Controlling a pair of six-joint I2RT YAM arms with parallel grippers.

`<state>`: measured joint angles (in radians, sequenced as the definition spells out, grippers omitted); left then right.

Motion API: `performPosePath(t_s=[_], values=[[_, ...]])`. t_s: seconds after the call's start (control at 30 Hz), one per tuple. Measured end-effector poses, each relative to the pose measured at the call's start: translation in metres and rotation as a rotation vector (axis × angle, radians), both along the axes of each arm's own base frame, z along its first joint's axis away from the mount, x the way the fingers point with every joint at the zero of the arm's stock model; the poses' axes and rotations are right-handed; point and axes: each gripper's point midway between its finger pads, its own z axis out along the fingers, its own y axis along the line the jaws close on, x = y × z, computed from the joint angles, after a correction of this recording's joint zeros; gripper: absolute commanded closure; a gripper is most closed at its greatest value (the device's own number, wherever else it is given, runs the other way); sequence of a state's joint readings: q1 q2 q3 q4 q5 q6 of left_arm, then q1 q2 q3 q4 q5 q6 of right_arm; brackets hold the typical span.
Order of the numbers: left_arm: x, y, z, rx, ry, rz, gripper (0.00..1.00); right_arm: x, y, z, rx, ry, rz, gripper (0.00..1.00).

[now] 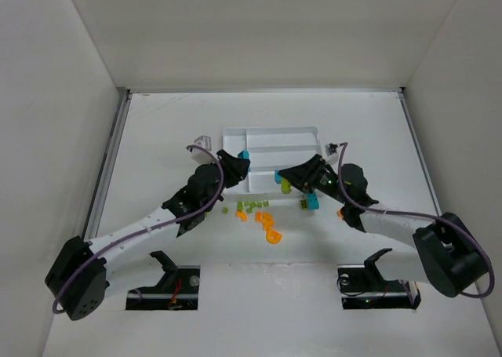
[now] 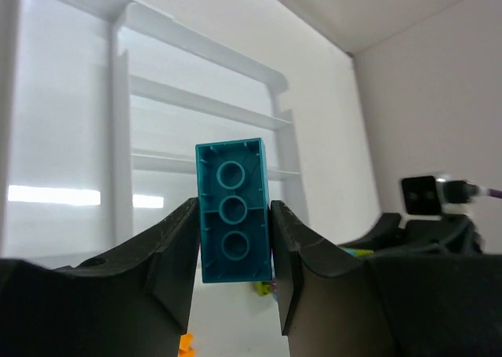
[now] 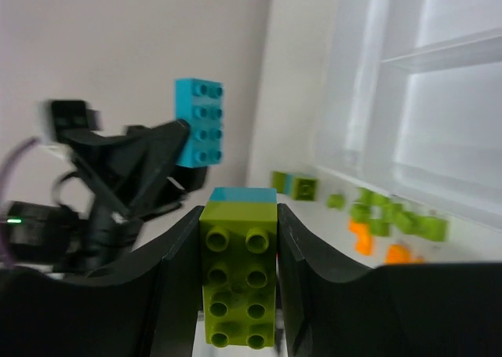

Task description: Sort the legos into containers by color

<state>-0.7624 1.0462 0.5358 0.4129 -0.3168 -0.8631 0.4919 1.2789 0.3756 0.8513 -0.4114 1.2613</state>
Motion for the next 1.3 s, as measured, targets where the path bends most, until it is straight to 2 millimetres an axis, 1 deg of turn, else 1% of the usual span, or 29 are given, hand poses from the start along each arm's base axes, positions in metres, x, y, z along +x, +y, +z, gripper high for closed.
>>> performPosePath(t_s=[0.1,0.17,0.23,0.37,0.43,0.53,0.6,0.7,0.77,0.83,0.9,0.97,1.07,1.13,1.23,1.3], values=[[0.007,0.002,-0.006,0.117,0.000,0.028,0.84,-0.006,0.002,-0.008,-0.140,-0.045,-0.032,0.78],[0.013,0.005,-0.014,0.187,0.012,0.046,0.84,-0.012,0.002,-0.006,-0.235,-0.095,-0.056,0.78],[0.019,0.009,-0.029,0.260,0.039,0.064,0.84,-0.018,-0.001,-0.002,-0.311,-0.150,-0.081,0.78],[0.028,0.014,-0.059,0.368,0.099,0.077,0.84,-0.029,-0.014,0.001,-0.407,-0.208,-0.121,0.78],[0.030,0.013,-0.069,0.404,0.117,0.072,0.84,-0.031,-0.024,0.001,-0.432,-0.220,-0.151,0.78],[0.036,0.000,-0.070,0.426,0.119,0.043,0.83,-0.033,-0.040,-0.003,-0.459,-0.226,-0.191,0.77],[0.046,-0.014,-0.066,0.425,0.113,0.023,0.83,-0.031,-0.047,-0.010,-0.479,-0.214,-0.206,0.77],[0.063,-0.035,-0.060,0.414,0.103,-0.006,0.83,-0.031,-0.052,-0.024,-0.514,-0.189,-0.212,0.77],[0.072,-0.042,-0.061,0.411,0.105,-0.015,0.83,-0.032,-0.054,-0.031,-0.534,-0.174,-0.209,0.77],[0.079,-0.043,-0.066,0.418,0.117,-0.017,0.83,-0.033,-0.055,-0.033,-0.539,-0.171,-0.208,0.77],[0.082,-0.038,-0.072,0.429,0.132,-0.009,0.82,-0.035,-0.056,-0.034,-0.539,-0.171,-0.208,0.76],[0.086,-0.031,-0.075,0.435,0.142,0.008,0.82,-0.036,-0.057,-0.033,-0.536,-0.174,-0.210,0.76],[0.097,-0.013,-0.077,0.436,0.158,0.053,0.81,-0.036,-0.057,-0.032,-0.533,-0.180,-0.211,0.76],[0.107,0.000,-0.082,0.443,0.177,0.088,0.79,-0.035,-0.057,-0.034,-0.540,-0.176,-0.209,0.76],[0.121,0.012,-0.095,0.461,0.209,0.123,0.74,-0.035,-0.057,-0.040,-0.556,-0.163,-0.202,0.76],[0.125,0.015,-0.106,0.477,0.232,0.125,0.66,-0.035,-0.056,-0.043,-0.563,-0.157,-0.200,0.76]])
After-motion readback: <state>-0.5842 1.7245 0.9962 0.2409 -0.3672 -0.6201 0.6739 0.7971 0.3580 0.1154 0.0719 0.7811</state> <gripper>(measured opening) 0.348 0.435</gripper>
